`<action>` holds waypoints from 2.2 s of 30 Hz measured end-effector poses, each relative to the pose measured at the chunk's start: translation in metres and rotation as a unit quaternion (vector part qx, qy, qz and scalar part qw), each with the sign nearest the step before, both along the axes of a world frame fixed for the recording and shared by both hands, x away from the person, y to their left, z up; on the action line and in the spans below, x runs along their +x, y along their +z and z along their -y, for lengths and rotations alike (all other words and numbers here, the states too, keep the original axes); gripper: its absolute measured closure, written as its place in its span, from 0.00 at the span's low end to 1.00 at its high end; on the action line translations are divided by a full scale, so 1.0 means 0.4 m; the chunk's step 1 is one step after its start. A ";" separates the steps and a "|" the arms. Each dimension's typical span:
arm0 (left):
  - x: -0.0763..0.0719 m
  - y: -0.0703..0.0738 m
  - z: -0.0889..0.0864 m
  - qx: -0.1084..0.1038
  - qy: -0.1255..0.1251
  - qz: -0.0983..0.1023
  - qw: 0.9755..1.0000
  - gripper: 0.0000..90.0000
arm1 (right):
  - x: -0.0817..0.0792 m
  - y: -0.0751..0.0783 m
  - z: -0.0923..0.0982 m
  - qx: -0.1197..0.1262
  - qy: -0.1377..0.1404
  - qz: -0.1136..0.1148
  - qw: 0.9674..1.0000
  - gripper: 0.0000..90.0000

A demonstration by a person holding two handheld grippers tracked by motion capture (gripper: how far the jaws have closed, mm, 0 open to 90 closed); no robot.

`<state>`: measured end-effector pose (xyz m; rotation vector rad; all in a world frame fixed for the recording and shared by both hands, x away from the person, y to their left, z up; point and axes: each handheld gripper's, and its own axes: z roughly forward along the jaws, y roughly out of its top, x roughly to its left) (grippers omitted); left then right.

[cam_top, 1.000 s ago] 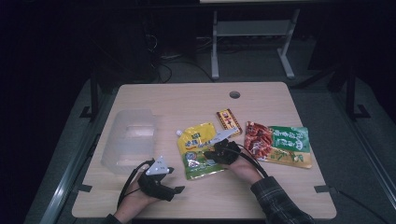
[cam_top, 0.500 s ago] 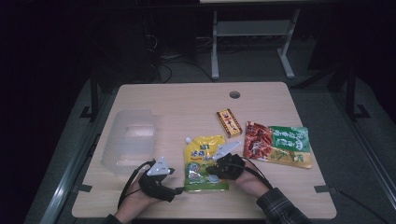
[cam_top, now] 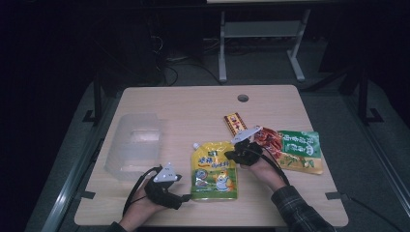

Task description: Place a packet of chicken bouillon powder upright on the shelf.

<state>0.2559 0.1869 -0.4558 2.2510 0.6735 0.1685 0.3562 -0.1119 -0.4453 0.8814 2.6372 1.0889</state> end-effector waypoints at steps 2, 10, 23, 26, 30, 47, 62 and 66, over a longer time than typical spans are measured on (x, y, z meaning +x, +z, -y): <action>0.001 0.001 -0.002 0.003 -0.002 0.000 1.000 0.23 | 0.005 -0.003 -0.009 0.006 0.010 0.002 1.000 1.00; -0.001 0.003 -0.005 -0.004 0.000 0.000 1.000 0.23 | 0.005 -0.029 -0.042 -0.033 0.033 -0.011 0.999 1.00; -0.003 0.009 -0.008 -0.009 0.000 0.008 1.000 0.23 | -0.047 -0.031 -0.027 -0.034 0.044 -0.026 0.998 1.00; -0.003 0.011 -0.010 -0.010 0.002 0.006 1.000 0.23 | -0.066 -0.028 -0.030 -0.049 0.055 -0.021 0.997 1.00; -0.004 0.011 -0.011 -0.013 0.004 0.008 1.000 0.23 | -0.091 -0.029 -0.029 -0.050 0.060 -0.016 0.997 1.00; -0.005 0.009 -0.007 -0.019 0.004 0.006 1.000 0.23 | -0.235 -0.028 -0.025 -0.039 0.083 -0.029 0.995 1.00; 0.034 0.055 0.033 -0.031 -0.002 0.020 0.999 0.19 | -0.230 0.006 0.047 0.012 0.029 -0.020 0.999 0.62; 0.056 0.048 0.061 -0.018 -0.004 0.012 1.000 0.16 | -0.246 0.009 0.080 0.007 0.006 -0.012 1.000 0.50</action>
